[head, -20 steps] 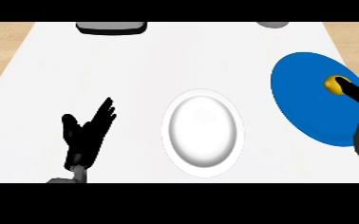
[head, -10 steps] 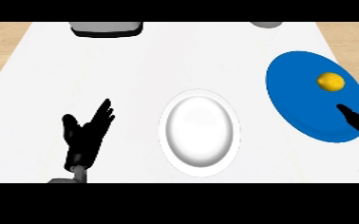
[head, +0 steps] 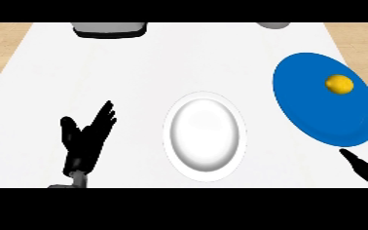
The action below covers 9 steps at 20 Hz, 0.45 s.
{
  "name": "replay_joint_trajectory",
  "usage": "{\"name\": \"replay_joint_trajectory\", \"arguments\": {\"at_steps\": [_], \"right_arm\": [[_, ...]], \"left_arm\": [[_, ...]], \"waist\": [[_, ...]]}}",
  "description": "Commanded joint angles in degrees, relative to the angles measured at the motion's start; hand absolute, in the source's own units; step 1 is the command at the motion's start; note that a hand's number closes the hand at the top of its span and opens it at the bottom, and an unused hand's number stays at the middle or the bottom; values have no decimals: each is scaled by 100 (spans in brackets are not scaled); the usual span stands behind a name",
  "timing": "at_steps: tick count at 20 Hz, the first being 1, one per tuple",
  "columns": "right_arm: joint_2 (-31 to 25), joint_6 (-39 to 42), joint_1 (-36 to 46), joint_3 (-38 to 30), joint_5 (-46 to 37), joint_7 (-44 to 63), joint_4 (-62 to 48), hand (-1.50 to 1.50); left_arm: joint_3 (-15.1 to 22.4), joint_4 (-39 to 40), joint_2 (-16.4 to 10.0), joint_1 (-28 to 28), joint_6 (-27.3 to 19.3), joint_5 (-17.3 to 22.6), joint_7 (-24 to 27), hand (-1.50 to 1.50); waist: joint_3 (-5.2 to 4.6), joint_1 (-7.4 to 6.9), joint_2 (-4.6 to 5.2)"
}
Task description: Pick the lemon from the plate and place it in the plate
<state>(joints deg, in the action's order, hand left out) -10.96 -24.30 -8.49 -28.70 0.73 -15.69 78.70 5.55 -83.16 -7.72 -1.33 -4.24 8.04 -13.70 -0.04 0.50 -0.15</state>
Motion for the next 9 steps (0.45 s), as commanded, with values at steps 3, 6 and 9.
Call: {"name": "replay_joint_trajectory", "arguments": {"at_steps": [3, 6, 9], "right_arm": [[686, -192, -1016, 520, -469, 345, 1207, -150], [818, -203, -1270, 580, -658, 213, 1343, -150], [799, -314, -877, 519, -703, 261, 1009, -150]], "left_arm": [[16, 287, 229, 217, -75, -183, 135, 0], [184, -385, 198, -334, -130, -321, -100, 0], [-322, 298, -26, 76, 356, -22, 184, 0]], "waist": [[1, -8, 11], [3, -39, 7], [4, -38, 14]]}}
